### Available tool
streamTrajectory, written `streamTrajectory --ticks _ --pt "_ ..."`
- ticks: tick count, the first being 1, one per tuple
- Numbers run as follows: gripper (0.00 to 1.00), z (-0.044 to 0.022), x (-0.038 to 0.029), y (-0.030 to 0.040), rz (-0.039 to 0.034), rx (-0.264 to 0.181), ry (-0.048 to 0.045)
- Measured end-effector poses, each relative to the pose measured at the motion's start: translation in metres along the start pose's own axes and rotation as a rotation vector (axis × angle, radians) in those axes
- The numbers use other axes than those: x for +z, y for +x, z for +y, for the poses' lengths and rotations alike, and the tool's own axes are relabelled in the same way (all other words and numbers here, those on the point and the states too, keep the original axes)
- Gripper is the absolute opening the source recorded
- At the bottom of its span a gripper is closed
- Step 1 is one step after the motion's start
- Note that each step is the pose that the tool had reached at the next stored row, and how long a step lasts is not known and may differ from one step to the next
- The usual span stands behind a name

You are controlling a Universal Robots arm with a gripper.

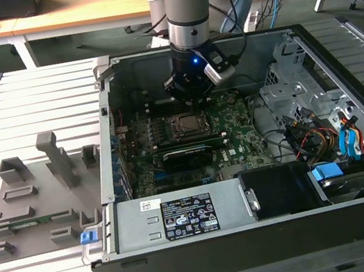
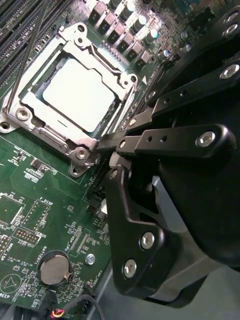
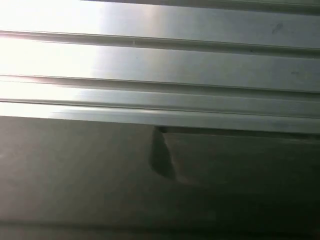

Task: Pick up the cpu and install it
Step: 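Install the first cpu locking lever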

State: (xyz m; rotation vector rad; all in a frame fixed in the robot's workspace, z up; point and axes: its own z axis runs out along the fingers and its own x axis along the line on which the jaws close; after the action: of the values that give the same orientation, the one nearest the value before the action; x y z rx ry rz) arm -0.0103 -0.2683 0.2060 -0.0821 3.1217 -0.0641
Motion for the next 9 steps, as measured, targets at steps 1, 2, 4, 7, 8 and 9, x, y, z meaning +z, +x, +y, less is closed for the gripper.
streamTrajectory --ticks 1,2,4,7,8,9 --pt "0.11 -0.0004 -0.0018 0.0000 -0.0003 0.000 0.0003" --pt "0.11 -0.0024 -0.0019 0.0002 -0.0004 0.000 0.0003" --pt "0.11 -0.0112 -0.0016 0.0006 -0.0003 0.000 0.0004" --pt "0.11 -0.0283 -0.0008 0.0014 -0.0004 0.000 0.0003" --pt "0.11 -0.0305 -0.0008 0.0016 -0.0002 0.000 0.0005" --pt "0.11 -0.0323 -0.0007 0.0017 -0.0003 0.000 0.0005"
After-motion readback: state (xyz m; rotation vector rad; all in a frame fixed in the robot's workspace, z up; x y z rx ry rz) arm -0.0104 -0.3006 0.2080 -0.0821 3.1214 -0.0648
